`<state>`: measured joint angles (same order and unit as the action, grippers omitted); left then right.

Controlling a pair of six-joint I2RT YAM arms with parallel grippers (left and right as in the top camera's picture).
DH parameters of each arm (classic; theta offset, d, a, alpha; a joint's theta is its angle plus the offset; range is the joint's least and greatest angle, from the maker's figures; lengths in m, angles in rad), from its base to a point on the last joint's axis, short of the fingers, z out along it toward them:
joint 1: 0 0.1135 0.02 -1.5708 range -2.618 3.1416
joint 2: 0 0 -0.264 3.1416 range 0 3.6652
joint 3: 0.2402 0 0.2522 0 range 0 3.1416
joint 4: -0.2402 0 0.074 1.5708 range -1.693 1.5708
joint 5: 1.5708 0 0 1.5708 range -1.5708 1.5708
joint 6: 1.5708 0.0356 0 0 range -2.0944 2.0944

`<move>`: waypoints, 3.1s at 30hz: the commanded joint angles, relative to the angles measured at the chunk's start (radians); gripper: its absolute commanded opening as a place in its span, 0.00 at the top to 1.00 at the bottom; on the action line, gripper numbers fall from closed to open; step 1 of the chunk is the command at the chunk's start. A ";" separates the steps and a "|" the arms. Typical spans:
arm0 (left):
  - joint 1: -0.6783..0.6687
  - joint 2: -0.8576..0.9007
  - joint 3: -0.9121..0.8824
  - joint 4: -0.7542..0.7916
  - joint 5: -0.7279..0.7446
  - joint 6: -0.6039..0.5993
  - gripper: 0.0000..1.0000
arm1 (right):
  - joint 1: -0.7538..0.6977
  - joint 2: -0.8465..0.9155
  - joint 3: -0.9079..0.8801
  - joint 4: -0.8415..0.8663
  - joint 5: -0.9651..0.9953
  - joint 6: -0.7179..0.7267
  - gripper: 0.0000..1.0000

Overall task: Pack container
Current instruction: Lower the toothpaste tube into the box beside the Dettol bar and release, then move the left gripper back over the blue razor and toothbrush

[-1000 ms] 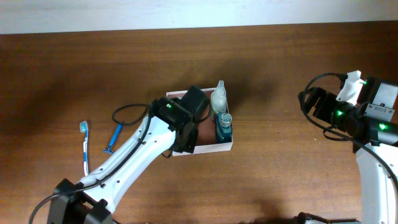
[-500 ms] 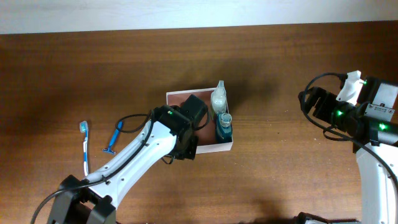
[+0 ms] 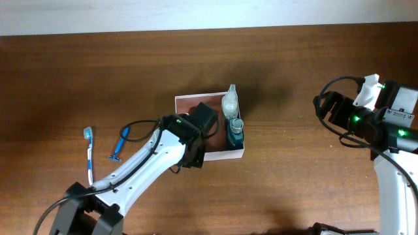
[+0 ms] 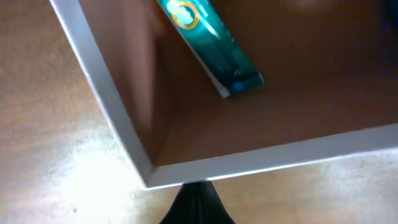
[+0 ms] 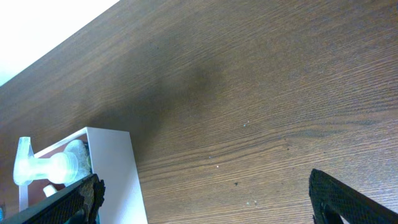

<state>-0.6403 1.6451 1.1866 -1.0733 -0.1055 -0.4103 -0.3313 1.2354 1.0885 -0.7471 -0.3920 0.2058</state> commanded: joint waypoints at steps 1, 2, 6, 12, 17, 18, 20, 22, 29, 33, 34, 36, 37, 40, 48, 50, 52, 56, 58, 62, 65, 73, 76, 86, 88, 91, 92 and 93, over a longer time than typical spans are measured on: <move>0.000 -0.017 -0.008 0.055 -0.077 -0.010 0.99 | -0.003 0.002 0.017 0.003 0.008 -0.002 0.02; 0.000 -0.017 -0.008 0.063 -0.085 -0.010 0.99 | -0.003 0.002 0.017 0.003 0.008 -0.003 0.02; 0.000 -0.017 -0.008 0.063 -0.086 -0.012 0.99 | -0.003 0.002 0.017 0.003 0.008 -0.002 0.02; 0.017 -0.116 0.022 -0.025 -0.089 -0.007 1.00 | -0.003 0.002 0.017 0.003 0.008 -0.003 0.02; 0.181 -0.294 0.024 -0.080 -0.182 -0.008 0.99 | -0.003 0.002 0.017 0.003 0.008 -0.002 0.02; 0.234 -0.323 0.024 -0.088 -0.183 -0.006 0.98 | -0.003 0.002 0.017 0.003 0.008 -0.002 0.02; 0.359 -0.369 0.024 -0.100 -0.179 0.000 0.73 | -0.003 0.002 0.017 0.003 0.008 -0.003 0.02; 0.430 -0.375 0.024 -0.110 -0.174 0.010 0.45 | -0.003 0.002 0.017 0.003 0.008 -0.003 0.02; 0.563 -0.328 0.022 -0.086 -0.096 0.022 0.34 | -0.003 0.002 0.017 0.003 0.008 -0.002 0.02; 0.565 -0.301 0.022 -0.047 -0.073 0.022 0.34 | -0.003 0.002 0.017 0.003 0.008 -0.002 0.02; 0.565 -0.294 0.022 -0.039 -0.076 0.022 0.34 | -0.003 0.002 0.017 0.003 0.008 -0.002 0.02; 0.565 -0.279 0.022 -0.021 -0.077 0.022 0.34 | -0.003 0.002 0.017 0.003 0.008 -0.002 0.02; 0.565 -0.271 0.022 -0.013 -0.077 0.022 0.33 | -0.003 0.002 0.017 0.003 0.008 -0.002 0.02; 0.565 -0.240 0.022 0.008 -0.079 0.022 0.30 | -0.003 0.002 0.017 0.003 0.008 -0.003 0.02; 0.620 -0.161 0.022 0.070 -0.105 0.022 0.28 | -0.003 0.002 0.017 0.003 0.008 -0.003 0.02; 0.642 -0.137 0.022 0.077 -0.104 0.022 0.28 | -0.003 0.002 0.017 0.003 0.008 -0.003 0.02; 0.658 -0.107 0.022 0.082 -0.105 0.023 0.28 | -0.003 0.002 0.017 0.003 0.008 -0.002 0.02; 0.663 -0.059 0.022 0.130 -0.105 0.023 0.28 | -0.003 0.002 0.017 0.003 0.008 -0.002 0.02; 0.663 -0.037 0.022 0.152 -0.105 0.023 0.28 | -0.003 0.002 0.017 0.003 0.008 -0.002 0.02; 0.663 0.032 0.022 0.182 -0.126 0.093 0.29 | -0.003 0.002 0.017 0.003 0.008 -0.002 0.02; 0.664 0.071 0.022 0.184 -0.127 0.144 0.29 | -0.003 0.002 0.017 0.003 0.008 -0.003 0.02; 0.668 0.096 0.021 0.182 -0.124 0.290 0.01 | -0.003 0.002 0.017 0.003 0.008 -0.002 0.02; 0.682 0.096 0.021 0.185 -0.006 0.366 0.01 | -0.003 0.002 0.017 0.003 0.008 -0.002 0.02; 0.825 0.123 -0.040 0.247 0.117 0.381 0.09 | -0.003 0.002 0.017 0.003 0.008 -0.002 0.02; 0.825 0.123 -0.049 0.257 0.117 0.381 0.06 | -0.003 0.002 0.017 0.003 0.008 -0.003 0.02; 0.825 0.123 -0.051 0.256 0.117 0.381 0.01 | -0.003 0.002 0.017 0.003 0.008 -0.002 0.02; 0.824 0.123 -0.051 0.257 0.117 0.381 0.01 | -0.003 0.002 0.017 0.003 0.008 -0.002 0.02; 0.824 0.123 -0.051 0.259 0.117 0.382 0.01 | -0.003 0.002 0.017 0.003 0.008 -0.002 0.02</move>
<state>0.1818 1.7542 1.1423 -0.8211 -0.0063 -0.0418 -0.3313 1.2354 1.0885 -0.7475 -0.3920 0.2058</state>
